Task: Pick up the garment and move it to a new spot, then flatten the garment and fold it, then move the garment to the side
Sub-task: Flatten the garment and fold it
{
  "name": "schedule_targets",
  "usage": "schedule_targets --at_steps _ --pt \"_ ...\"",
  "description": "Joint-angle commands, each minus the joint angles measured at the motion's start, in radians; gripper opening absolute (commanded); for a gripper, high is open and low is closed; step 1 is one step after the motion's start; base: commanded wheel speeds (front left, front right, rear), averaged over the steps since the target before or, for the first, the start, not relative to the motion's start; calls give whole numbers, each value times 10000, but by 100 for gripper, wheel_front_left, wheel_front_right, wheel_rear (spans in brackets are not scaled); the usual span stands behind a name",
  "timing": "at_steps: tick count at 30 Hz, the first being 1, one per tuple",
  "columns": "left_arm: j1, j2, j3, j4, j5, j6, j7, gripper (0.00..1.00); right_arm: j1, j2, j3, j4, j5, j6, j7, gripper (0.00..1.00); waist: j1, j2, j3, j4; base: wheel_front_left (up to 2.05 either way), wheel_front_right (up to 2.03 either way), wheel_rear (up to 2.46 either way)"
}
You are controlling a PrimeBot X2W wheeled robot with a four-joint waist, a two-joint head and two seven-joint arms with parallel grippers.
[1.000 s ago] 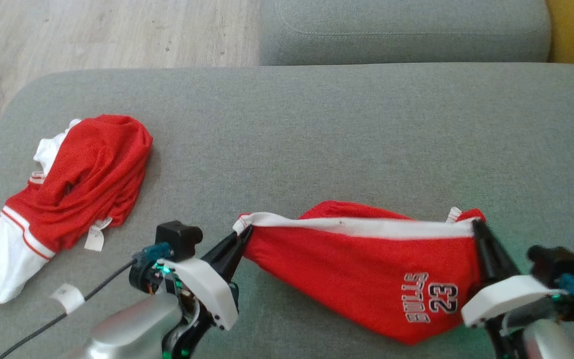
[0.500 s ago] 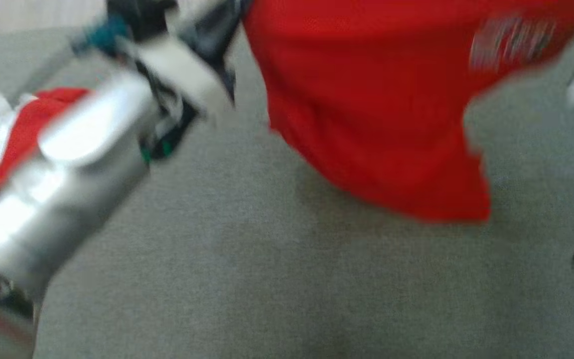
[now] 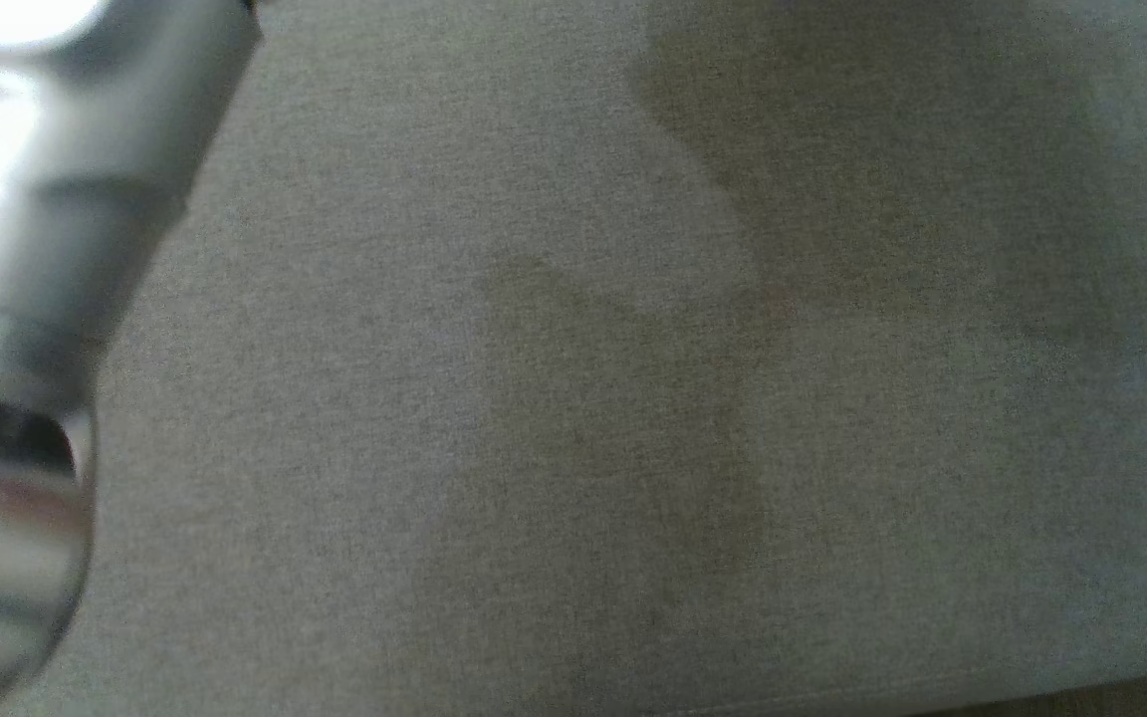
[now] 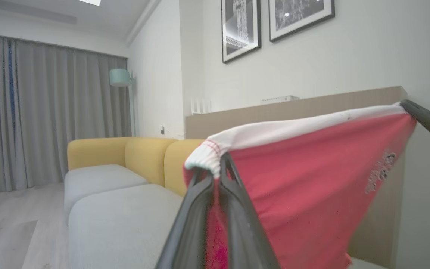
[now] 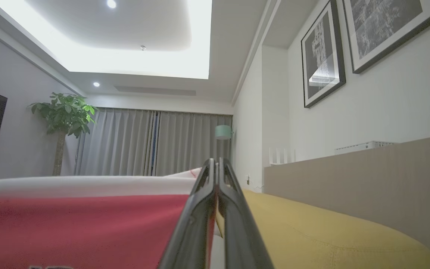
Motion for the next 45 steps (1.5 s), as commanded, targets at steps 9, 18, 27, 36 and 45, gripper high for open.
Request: schedule_targets --at_steps 9,18,27,36,45 --pt "3852 568 1296 -1568 1331 -83 -38 0 3307 655 -297 -1025 502 -7 -118 0 -2 1 -137 143 0 0 0" --pt "9109 917 1397 -3327 2289 -88 -39 0 8128 2159 -741 -3035 758 -7 360 0 -2 1 -1387 164 0 0 0" --pt "13342 822 2072 -4086 2848 358 -39 0 12441 2711 -559 -4967 1350 -7 1328 0 -2 1 -3021 210 0 0 0" --pt "14717 821 2172 -5318 2451 711 115 0 13584 2790 -783 -5932 1310 -7 1756 0 -2 1 -3467 366 0 0 0" --pt "12638 -397 2228 -4494 1904 690 1045 0 11385 2285 -350 -3843 456 -7 1369 0 -2 1 -2648 770 0 0 0"
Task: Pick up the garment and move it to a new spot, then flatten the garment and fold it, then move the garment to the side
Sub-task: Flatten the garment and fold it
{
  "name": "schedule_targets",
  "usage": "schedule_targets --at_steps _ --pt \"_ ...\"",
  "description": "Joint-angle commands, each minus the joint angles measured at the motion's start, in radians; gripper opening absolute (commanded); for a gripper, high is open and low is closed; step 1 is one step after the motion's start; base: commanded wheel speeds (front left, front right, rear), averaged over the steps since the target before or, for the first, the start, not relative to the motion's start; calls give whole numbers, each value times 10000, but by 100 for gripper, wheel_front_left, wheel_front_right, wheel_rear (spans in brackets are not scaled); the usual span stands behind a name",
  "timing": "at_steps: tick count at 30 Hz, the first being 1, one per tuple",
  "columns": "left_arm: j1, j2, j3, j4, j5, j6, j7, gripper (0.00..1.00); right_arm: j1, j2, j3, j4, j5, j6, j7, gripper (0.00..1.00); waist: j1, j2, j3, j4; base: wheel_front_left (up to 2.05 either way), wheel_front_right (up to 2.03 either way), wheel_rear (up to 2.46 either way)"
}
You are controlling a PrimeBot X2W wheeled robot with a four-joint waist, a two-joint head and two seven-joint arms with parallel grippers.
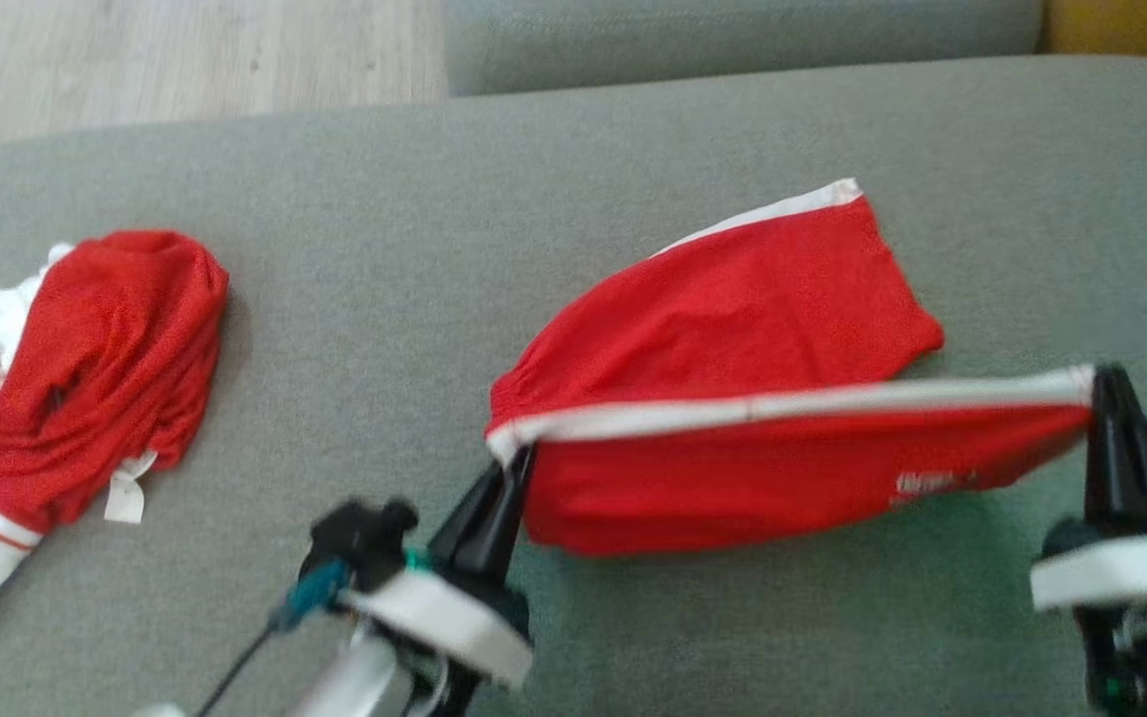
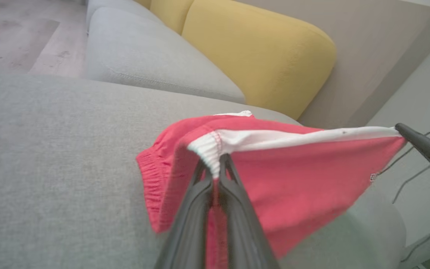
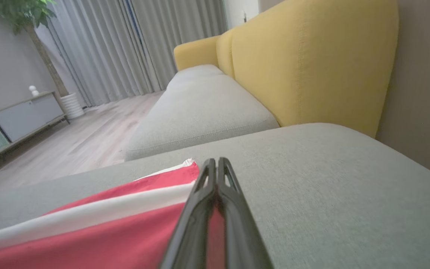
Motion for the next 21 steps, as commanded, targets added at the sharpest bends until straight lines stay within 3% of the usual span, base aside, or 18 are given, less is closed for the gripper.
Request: schedule_targets --at_steps 1,12,21 --pt "-853 -164 414 129 -135 -46 124 0 -1031 -490 364 124 -195 -9 -182 0 -2 0 440 195 0 0 0" --pt "-3114 -845 672 1973 -345 -87 276 0 -4509 -1108 1076 3075 -550 -9 -601 0 -2 0 1367 429 0 0 0" --pt "-4489 -1176 423 3528 -646 -422 -84 0 -6747 -1357 1435 5815 -718 -9 -1024 0 -2 0 1847 878 0 0 0"
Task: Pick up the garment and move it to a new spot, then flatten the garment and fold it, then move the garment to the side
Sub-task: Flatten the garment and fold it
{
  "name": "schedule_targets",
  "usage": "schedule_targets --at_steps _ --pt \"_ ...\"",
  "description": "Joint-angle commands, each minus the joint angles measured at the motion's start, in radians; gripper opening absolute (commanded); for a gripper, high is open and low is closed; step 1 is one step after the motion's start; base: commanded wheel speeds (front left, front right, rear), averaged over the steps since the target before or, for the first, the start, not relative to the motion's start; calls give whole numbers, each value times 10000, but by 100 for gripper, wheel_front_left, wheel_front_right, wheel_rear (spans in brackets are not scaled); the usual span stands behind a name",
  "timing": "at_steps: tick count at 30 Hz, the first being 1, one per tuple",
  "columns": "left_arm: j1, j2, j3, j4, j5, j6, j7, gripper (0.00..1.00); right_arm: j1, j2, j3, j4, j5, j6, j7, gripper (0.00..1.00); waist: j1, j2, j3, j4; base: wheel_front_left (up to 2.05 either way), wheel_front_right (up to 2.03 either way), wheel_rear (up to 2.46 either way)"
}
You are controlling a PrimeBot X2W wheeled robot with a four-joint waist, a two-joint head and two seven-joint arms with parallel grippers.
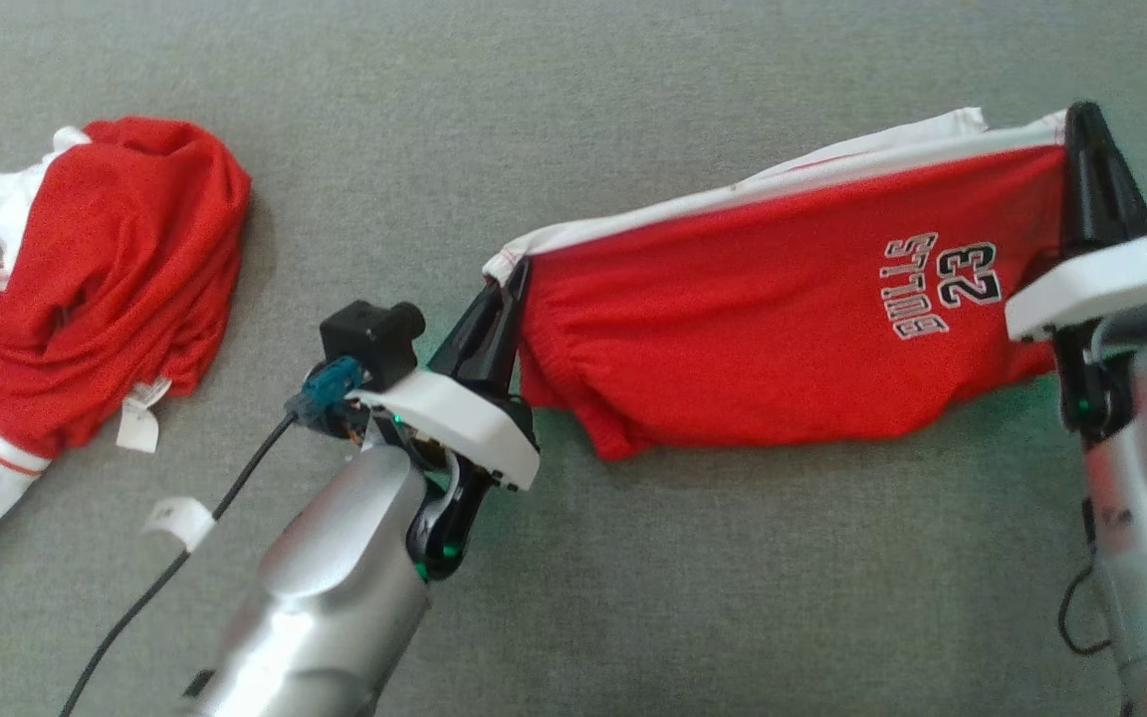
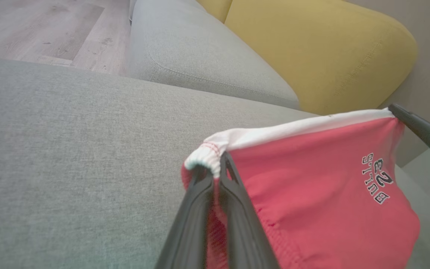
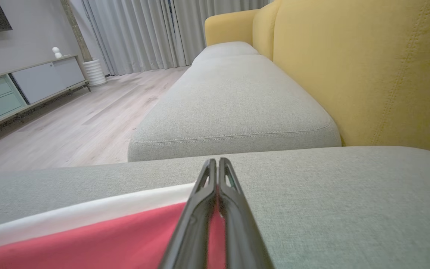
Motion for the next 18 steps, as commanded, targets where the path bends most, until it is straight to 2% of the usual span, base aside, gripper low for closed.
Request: schedule_targets --at_steps 1,8,9,10,11,12,15,18 --pt "-518 74 188 -75 -75 -50 -174 0 -435 -139 197 -41 -85 -9 -186 0 -2 0 101 105 0 0 0" --pt "-1085 4 -346 911 -599 -249 -543 0 -1385 -119 485 1559 -130 -9 -658 0 -2 0 209 230 0 0 0" --pt "-1133 3 -449 974 -720 -270 -592 10 -1471 -114 541 1726 -100 -9 -717 0 -2 0 213 230 0 0 0" --pt "-1180 2 -553 1032 -832 -288 -640 25 -1544 -115 608 1879 -72 -9 -771 38 -2 0 210 231 0 0 0" --pt "-1223 1 -658 1081 -939 -305 -688 46 -1607 -120 666 2008 -34 -9 -827 69 -2 0 201 232 0 0 0" --pt "-1268 1 -751 1129 -1020 -317 -745 100 -1657 -141 647 2098 -13 -9 -896 100 -2 0 185 234 0 0 0" --pt "-1359 0 -912 1258 -1027 -309 -955 100 -1589 -148 643 2210 40 -9 -1026 100 -2 0 35 250 0 0 0" --pt "-1318 -1 -814 1321 -673 108 -1066 100 -1166 -50 700 2075 271 -9 -1068 100 -2 0 -189 233 0 0 0"
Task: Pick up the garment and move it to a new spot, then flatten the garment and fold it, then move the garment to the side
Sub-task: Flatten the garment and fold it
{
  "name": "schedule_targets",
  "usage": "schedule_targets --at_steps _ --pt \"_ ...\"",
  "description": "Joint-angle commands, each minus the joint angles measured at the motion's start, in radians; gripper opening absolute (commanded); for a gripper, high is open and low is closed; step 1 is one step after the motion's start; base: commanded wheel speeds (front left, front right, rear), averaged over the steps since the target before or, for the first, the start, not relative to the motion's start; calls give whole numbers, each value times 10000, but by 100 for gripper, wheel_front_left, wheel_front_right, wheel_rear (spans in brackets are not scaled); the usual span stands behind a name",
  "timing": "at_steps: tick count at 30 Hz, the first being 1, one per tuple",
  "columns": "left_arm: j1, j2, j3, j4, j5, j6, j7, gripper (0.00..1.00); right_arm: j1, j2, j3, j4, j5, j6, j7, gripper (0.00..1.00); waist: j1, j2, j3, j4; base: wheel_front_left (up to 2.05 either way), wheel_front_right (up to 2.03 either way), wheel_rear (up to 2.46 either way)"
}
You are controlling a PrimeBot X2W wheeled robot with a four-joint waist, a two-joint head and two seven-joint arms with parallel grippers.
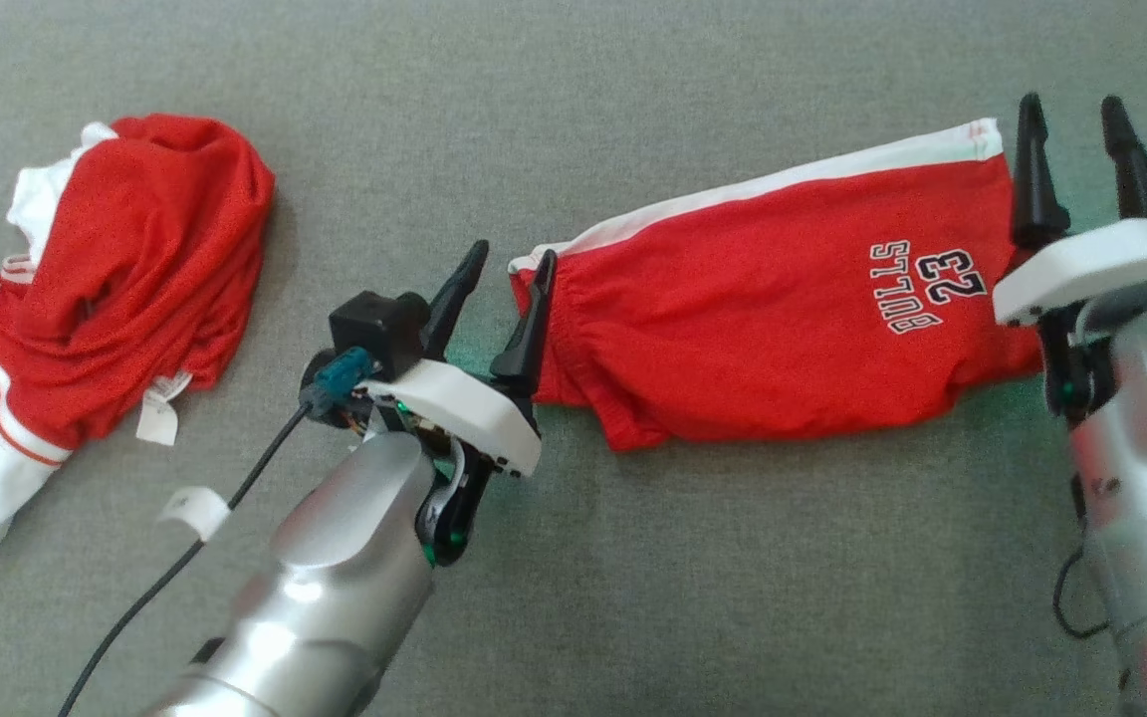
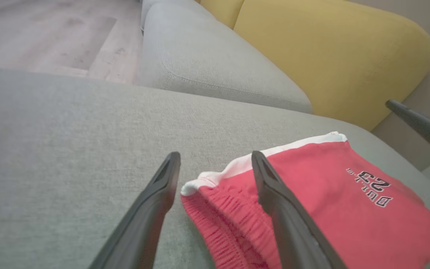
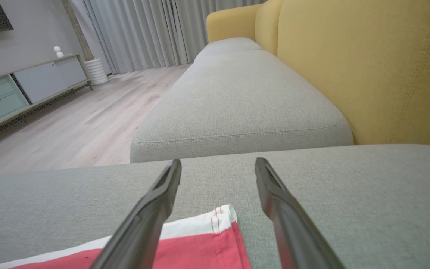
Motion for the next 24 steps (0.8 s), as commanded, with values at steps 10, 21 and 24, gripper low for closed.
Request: schedule_targets --at_steps 10,21,24 --pt "2378 212 2688 -3733 3271 1847 -123 100 2325 508 22 -869 787 -9 -130 100 0 0 -833 68 0 0 0" --pt "5113 123 3331 -6071 4833 2351 -125 100 1988 -25 -1365 116 442 -9 412 100 0 0 -1041 958 0 0 0" --pt "5360 108 3272 -6245 4926 2302 -125 100 1671 -214 -1941 716 361 -9 595 100 0 0 -998 1336 0 0 0"
